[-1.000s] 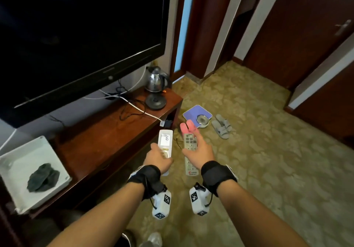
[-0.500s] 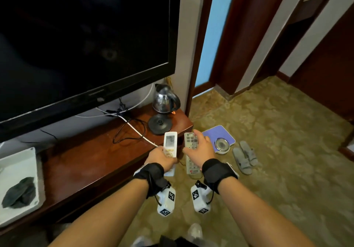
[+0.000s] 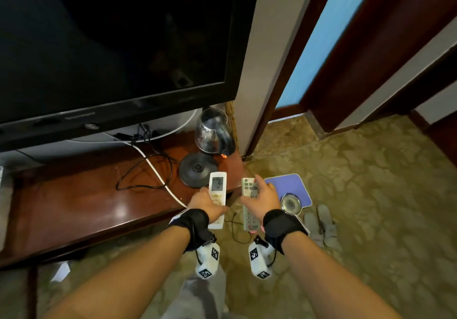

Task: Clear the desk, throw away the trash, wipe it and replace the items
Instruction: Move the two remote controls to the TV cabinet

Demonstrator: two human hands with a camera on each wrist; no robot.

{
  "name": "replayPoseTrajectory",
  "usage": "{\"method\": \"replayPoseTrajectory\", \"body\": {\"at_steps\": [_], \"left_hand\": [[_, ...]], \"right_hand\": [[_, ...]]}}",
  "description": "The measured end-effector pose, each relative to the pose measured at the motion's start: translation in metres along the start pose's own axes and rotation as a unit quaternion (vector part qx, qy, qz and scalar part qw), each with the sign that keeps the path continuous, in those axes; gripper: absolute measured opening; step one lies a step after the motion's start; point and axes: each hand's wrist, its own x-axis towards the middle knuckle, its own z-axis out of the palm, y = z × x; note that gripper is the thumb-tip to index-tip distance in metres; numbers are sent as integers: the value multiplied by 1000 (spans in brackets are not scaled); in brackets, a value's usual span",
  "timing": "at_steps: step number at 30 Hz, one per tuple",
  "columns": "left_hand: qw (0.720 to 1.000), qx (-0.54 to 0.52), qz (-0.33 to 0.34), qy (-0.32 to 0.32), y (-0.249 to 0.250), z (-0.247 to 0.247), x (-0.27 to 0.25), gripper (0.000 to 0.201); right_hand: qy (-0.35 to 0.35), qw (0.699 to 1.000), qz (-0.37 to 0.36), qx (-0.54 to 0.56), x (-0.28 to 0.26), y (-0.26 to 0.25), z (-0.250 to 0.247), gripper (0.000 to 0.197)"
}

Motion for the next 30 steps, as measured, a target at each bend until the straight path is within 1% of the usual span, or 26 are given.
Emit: {"method": "replayPoseTrajectory", "body": {"at_steps": [4,7,9,13,16,18,20,23,24,26,28,30], "left_hand": [[1000,-4,-23,-14,8,26,55,68],[999,-13,-44,-6,10,42,89,72],[998,-11,-59,0,9,54,107,75],[997,8,-72,-7,2,90,148,81],[995,37,-96,16,-16,121,181,81],[992,59,-98,45,-15,127,183,82],[991,48,-102,76,-7,128,179,78],[985,16,-105,135,5,131,175,62],[983,12,-106,147,7,134,174,61],[981,13,-113,158,8,135,173,66],[981,33,-113,154,7,137,174,73],[980,-2,-124,158,7,136,173,70]], "right_hand": [[-21,1000,18,-13,58,12,7,85],[-38,999,29,-15,95,22,21,90],[-39,998,36,-25,114,27,29,89],[-66,995,28,-76,157,34,44,60],[-67,994,7,-86,189,42,61,53],[-75,994,4,-82,202,47,71,48],[-89,992,-7,-91,210,52,77,45],[-85,990,-30,-106,217,54,83,51],[-79,991,-33,-106,219,54,85,55],[-65,992,-38,-103,222,53,86,60],[-55,993,-43,-97,225,54,85,62],[-48,993,-49,-95,225,53,83,63]]}}
